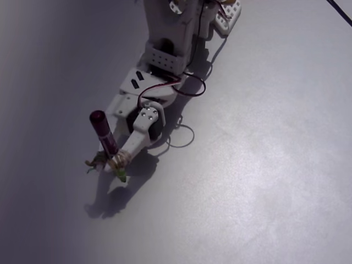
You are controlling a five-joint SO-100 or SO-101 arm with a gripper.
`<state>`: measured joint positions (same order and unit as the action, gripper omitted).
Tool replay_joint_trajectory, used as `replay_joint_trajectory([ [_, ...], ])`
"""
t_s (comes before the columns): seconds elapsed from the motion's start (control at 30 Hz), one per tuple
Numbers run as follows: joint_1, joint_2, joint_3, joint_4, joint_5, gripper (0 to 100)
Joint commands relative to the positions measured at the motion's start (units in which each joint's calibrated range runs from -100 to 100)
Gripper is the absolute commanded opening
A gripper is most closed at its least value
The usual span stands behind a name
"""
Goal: Draw the capital letter X with the green marker.
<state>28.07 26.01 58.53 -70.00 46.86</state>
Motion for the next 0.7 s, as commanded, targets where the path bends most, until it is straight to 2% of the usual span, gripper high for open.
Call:
replay_joint_trajectory([
  [0.0, 0.8, -0.3, 1.1, -2.4, -0.1, 1],
  [0.67, 3.0, 4.9, -0.5, -4.0, -0.2, 1],
])
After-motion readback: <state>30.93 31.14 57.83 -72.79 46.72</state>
